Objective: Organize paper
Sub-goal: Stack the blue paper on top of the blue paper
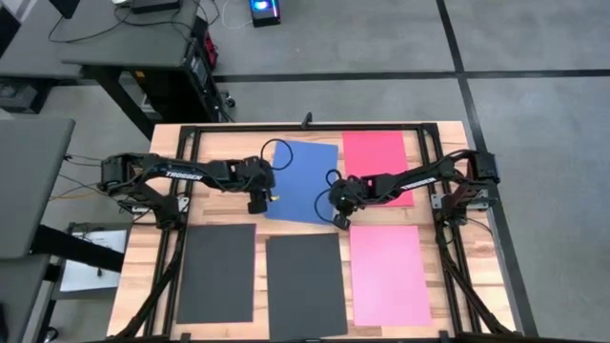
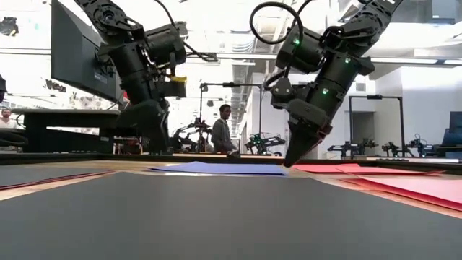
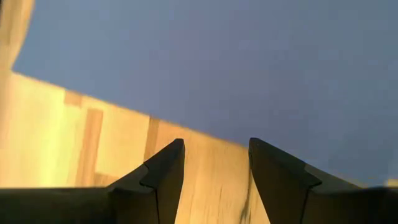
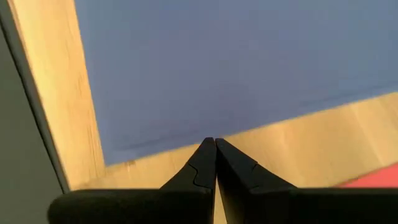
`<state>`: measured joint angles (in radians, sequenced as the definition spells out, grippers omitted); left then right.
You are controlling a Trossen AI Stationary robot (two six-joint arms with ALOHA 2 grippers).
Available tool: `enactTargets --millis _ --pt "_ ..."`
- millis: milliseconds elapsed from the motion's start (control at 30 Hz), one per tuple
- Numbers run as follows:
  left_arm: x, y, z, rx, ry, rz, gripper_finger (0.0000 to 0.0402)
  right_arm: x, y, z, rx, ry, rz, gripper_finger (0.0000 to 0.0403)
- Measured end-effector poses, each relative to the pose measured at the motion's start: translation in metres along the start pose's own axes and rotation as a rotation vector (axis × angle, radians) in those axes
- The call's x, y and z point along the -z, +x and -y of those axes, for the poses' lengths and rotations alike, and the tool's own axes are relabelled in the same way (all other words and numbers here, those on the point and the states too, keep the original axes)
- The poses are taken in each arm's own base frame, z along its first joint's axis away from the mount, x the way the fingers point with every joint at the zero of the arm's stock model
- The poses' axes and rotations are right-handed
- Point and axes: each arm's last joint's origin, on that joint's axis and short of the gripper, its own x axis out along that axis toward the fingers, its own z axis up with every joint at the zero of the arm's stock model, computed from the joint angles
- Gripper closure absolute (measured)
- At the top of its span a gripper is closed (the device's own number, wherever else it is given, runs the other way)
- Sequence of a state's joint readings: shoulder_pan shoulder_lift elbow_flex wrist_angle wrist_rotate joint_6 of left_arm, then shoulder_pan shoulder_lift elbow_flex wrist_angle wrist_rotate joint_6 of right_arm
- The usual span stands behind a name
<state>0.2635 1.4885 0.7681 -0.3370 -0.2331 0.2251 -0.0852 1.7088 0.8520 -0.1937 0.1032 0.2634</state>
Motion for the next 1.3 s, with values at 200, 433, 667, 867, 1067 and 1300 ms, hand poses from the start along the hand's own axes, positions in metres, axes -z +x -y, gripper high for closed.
enactTargets --millis 200,433,667,867,1067,1300 --pt "0.009 0.005 -0.003 -0.001 -0.014 -0.042 0.024 0.007 0.0 0.002 0.019 -0.007 -0.069 0.0403" --pt "0.015 0.017 0.001 0.027 -0.008 -0.088 0.024 0.006 0.003 0.001 0.016 -0.006 -0.058 0.0403" --pt "0.011 0.036 0.005 0.066 0.016 -0.127 0.024 0.007 0.011 0.002 0.021 -0.005 -0.062 0.0403" --pt "0.003 0.038 0.005 0.086 0.007 -0.104 0.024 0.004 0.012 0.002 0.013 0.003 -0.033 0.0403" --pt "0.004 0.038 0.005 0.1 -0.003 -0.112 0.024 0.003 0.012 0.002 0.011 0.004 -0.025 0.0403" --pt "0.005 0.035 0.005 0.086 -0.005 -0.126 0.024 0.003 0.009 0.003 0.012 -0.004 -0.026 0.0403"
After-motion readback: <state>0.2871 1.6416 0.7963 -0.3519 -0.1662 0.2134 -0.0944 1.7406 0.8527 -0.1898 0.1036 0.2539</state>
